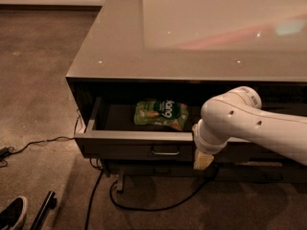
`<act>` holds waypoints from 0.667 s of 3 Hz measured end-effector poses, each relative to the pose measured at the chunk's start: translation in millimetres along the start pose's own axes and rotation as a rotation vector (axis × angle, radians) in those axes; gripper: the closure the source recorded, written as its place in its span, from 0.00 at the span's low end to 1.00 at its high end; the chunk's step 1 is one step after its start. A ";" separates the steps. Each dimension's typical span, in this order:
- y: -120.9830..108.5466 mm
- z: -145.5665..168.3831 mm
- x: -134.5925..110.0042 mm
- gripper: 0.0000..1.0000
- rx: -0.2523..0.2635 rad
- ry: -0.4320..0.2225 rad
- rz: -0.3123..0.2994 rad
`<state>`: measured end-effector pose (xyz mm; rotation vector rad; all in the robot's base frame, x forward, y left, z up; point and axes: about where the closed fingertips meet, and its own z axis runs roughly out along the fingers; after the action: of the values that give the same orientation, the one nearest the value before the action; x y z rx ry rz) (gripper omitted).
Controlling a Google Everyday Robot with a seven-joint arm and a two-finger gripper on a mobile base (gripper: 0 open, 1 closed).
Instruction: Open top drawer
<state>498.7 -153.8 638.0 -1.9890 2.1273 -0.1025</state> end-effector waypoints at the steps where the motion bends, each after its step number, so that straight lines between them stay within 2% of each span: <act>1: 8.2 8.5 -1.5 0.00 -0.014 0.004 -0.016; 2: 31.0 18.0 4.7 0.00 -0.048 0.029 -0.031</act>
Offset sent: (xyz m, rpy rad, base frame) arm -0.0536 -0.0045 -0.0446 -0.0646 0.0948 0.0484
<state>471.9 -154.1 613.6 -2.0605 2.1360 -0.0871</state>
